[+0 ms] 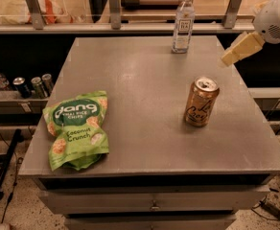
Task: Pick blue plastic bottle
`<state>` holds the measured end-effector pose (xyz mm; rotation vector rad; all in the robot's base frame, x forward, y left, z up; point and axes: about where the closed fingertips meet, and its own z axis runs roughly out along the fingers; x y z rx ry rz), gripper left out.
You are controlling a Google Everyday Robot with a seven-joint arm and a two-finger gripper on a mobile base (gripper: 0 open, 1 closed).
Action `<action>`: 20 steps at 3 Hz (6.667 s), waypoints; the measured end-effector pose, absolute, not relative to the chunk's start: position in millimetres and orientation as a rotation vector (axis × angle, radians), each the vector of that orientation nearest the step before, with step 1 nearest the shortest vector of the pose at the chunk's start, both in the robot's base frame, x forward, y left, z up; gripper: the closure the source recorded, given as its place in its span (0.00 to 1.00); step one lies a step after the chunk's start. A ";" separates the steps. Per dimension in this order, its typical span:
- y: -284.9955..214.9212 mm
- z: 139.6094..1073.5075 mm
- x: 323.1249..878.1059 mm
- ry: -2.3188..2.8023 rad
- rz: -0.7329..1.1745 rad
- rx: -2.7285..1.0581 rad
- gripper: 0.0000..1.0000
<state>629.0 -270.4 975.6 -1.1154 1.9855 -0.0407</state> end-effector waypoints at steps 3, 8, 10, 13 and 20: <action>-242.6 945.5 670.1 1.881 0.164 -1.070 0.00; -215.3 901.8 731.1 1.763 0.281 -0.897 0.00; -188.8 898.0 757.7 1.724 0.258 -0.848 0.00; -185.9 905.7 793.2 1.690 0.209 -0.777 0.00; -174.1 897.4 845.7 1.694 0.194 -0.619 0.09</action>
Offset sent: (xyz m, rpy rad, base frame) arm 0.0452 0.0328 -0.0315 0.2088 -0.0205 0.1073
